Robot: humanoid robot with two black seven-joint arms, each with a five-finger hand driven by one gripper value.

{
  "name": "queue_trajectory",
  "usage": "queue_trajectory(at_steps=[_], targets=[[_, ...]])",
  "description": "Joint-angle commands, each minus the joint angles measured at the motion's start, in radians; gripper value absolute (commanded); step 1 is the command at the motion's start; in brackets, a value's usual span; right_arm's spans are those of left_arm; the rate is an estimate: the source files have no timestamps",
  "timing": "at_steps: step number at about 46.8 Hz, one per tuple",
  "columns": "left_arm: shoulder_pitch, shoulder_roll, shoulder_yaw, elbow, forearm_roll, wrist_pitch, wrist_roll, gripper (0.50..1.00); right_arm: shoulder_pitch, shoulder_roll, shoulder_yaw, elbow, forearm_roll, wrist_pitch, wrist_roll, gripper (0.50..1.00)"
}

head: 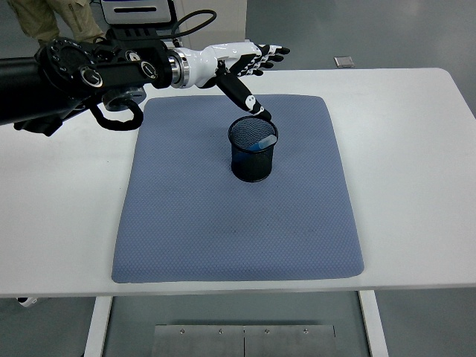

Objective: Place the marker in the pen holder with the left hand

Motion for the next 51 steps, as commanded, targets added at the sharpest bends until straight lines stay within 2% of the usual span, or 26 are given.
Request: queue_trajectory(at_steps=[1, 11, 19, 22, 29, 37, 46, 51], targets=[[0.009, 0.030, -0.033, 0.007, 0.000, 0.002, 0.000, 1.000, 0.000, 0.000, 0.000, 0.000, 0.000, 0.000, 0.000, 1.000], [0.101, 0.127, -0.209, 0.032, 0.017, 0.017, -0.003, 1.000, 0.000, 0.000, 0.000, 0.000, 0.000, 0.000, 0.000, 1.000], [0.203, 0.139, -0.338, 0.082, 0.017, 0.017, -0.003, 1.000, 0.000, 0.000, 0.000, 0.000, 0.000, 0.000, 0.000, 1.000], [0.246, 0.147, -0.380, 0.109, 0.014, 0.014, -0.003, 1.000, 0.000, 0.000, 0.000, 0.000, 0.000, 0.000, 0.000, 1.000], [0.377, 0.211, -0.539, 0.135, 0.006, 0.014, -0.008, 1.000, 0.000, 0.000, 0.000, 0.000, 0.000, 0.000, 0.000, 1.000], [0.555, 0.271, -0.730, 0.142, 0.020, 0.007, -0.075, 1.000, 0.000, 0.000, 0.000, 0.000, 0.000, 0.000, 0.000, 1.000], [0.653, 0.305, -0.756, 0.142, 0.011, 0.007, -0.093, 1.000, -0.001, 0.000, 0.000, -0.001, 0.000, 0.000, 0.000, 1.000], [0.707, 0.309, -0.783, 0.142, 0.002, 0.007, -0.149, 1.000, -0.001, 0.000, 0.000, 0.000, 0.000, 0.000, 0.000, 1.000]])
